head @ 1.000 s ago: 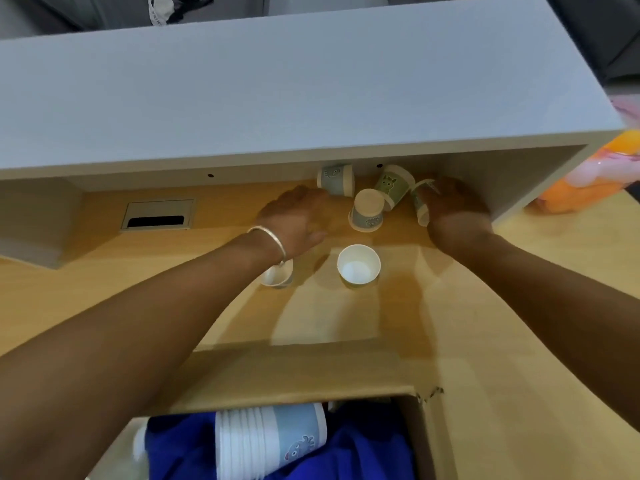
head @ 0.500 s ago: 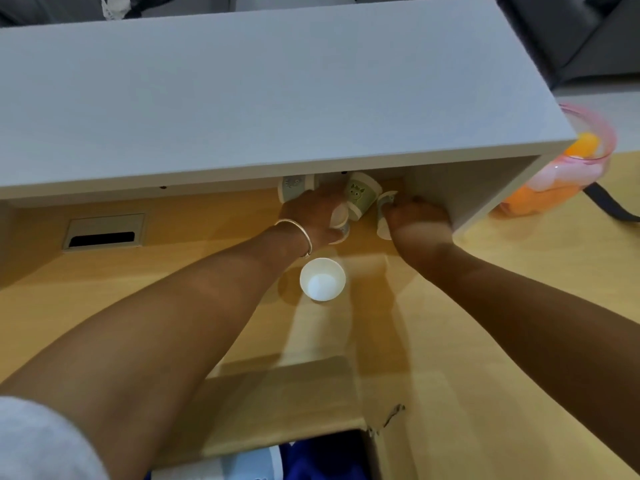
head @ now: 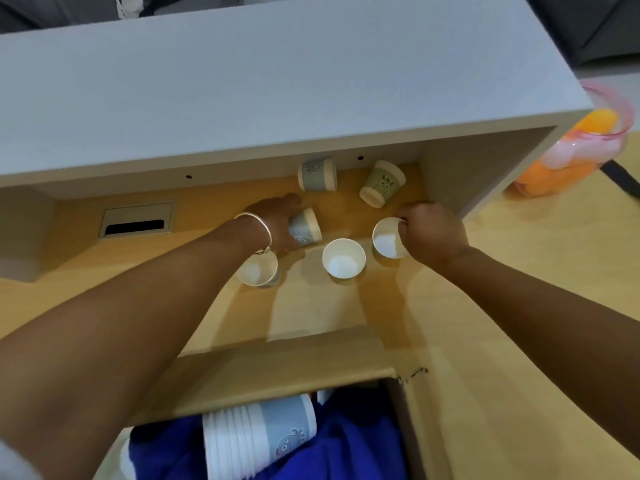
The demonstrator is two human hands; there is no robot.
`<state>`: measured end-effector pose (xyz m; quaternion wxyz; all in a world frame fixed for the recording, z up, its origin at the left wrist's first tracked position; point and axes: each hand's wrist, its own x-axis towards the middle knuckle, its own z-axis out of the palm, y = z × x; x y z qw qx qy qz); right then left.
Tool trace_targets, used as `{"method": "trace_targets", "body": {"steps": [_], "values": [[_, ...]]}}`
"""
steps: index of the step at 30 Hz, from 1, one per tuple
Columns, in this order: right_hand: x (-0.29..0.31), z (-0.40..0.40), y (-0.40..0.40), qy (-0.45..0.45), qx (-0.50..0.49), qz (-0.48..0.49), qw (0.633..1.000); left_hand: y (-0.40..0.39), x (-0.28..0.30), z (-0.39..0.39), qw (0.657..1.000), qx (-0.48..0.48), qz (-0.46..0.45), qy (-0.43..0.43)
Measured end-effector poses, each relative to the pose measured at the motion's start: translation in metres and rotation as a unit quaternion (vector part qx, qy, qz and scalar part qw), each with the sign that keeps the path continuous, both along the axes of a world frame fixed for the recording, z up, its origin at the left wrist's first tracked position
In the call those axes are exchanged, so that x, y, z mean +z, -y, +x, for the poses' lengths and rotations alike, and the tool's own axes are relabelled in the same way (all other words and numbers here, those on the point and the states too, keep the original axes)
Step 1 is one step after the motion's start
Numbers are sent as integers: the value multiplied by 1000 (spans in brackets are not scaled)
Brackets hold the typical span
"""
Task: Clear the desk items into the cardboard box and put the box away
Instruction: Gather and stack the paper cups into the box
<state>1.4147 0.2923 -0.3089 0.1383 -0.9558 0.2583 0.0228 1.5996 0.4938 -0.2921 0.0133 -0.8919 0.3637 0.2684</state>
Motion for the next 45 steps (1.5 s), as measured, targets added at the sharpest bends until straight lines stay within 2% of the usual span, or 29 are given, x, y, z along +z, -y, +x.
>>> {"method": "trace_targets", "body": {"steps": [4,8,11,15,20,23,26,27,29,31,32,37,42,45], "values": [[-1,-2,2,-16,0,72,997,4,-8,-8,999,-29,15,23],[6,1,5,47,-17,144,988,12,-16,-16,998,-43,-11,42],[10,11,9,67,-50,176,981,12,-12,-18,997,1,-78,-9],[9,29,18,53,-90,165,981,3,-2,-23,980,55,-174,-77],[3,40,25,61,-115,209,969,-18,-6,-23,988,37,-125,-86],[-1,42,27,55,-123,217,967,-27,1,-14,987,8,-86,-139],[-1,43,29,44,-132,205,969,-29,11,3,973,45,-130,-184],[0,43,28,41,-133,200,970,-27,13,10,968,73,-172,-166],[-1,46,28,37,-149,203,967,-15,12,20,967,87,-230,-62],[-3,50,26,29,-183,220,958,5,6,23,971,59,-230,30],[-3,52,26,28,-200,232,951,16,1,23,972,48,-224,50],[-9,63,26,34,-282,317,905,59,-27,31,979,5,-188,79],[-17,79,28,58,-316,399,859,77,-41,34,976,-39,-145,156],[-19,77,23,82,-295,415,857,75,-44,32,984,-8,-152,90]]}}
